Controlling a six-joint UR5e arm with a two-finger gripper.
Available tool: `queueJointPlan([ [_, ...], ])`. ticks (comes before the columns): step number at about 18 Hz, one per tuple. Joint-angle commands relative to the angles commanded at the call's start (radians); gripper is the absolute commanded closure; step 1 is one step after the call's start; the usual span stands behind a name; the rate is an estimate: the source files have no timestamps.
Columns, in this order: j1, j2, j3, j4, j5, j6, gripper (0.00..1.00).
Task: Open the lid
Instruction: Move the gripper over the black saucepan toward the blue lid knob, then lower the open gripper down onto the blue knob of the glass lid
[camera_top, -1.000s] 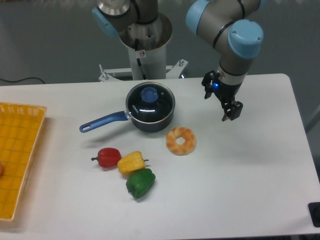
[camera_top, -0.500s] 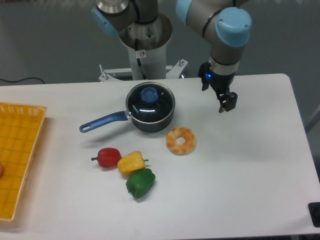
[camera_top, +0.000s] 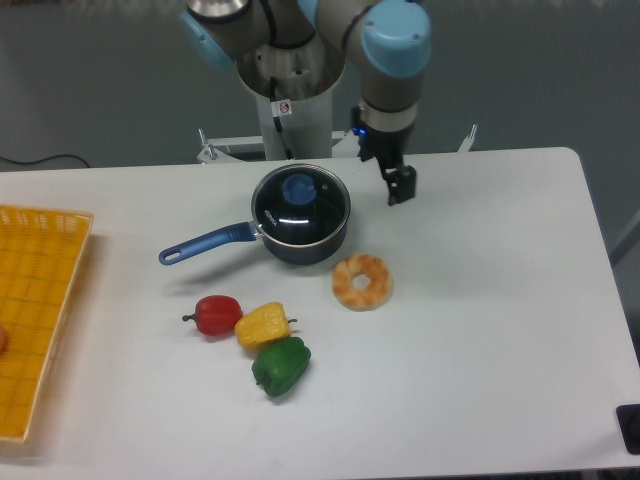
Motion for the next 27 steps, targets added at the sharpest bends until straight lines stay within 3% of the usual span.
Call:
queueJointPlan([
  [3, -0.026, 0.003, -0.034, 0.012, -0.002, 0.006, 0.00],
  [9, -0.061, -0.003, -0.035, 0.015, -0.003, 0.034, 0.00],
  [19, -0.080, 0.002, -0.055, 0.005, -0.003, 0.198, 0.00],
  [27, -0.150, -0.002, -0.065, 0.005, 0.002, 0.206, 0.00],
])
